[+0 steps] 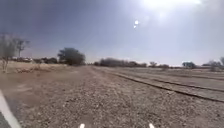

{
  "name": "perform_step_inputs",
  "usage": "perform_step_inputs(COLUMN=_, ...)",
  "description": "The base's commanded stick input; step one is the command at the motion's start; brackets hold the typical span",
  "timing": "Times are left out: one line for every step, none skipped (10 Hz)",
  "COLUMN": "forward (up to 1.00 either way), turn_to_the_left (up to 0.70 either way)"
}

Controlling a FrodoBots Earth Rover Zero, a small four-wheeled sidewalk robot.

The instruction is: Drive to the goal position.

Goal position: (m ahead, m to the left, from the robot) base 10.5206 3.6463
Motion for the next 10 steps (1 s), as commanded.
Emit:
perform_step_inputs(forward=0.70, turn_to_the_left=0.00)
perform_step_inputs(forward=0.70, turn_to_the_left=0.00)
perform_step_inputs(forward=0.70, turn_to_the_left=0.00)
perform_step_inputs(forward=0.70, turn_to_the_left=0.00)
perform_step_inputs(forward=0.70, turn_to_the_left=0.00)
perform_step_inputs(forward=0.70, turn_to_the_left=0.00)
perform_step_inputs(forward=0.70, turn_to_the_left=0.00)
perform_step_inputs(forward=0.70, turn_to_the_left=0.00)
perform_step_inputs(forward=0.70, turn_to_the_left=0.00)
perform_step_inputs(forward=0.70, turn_to_the_left=0.00)
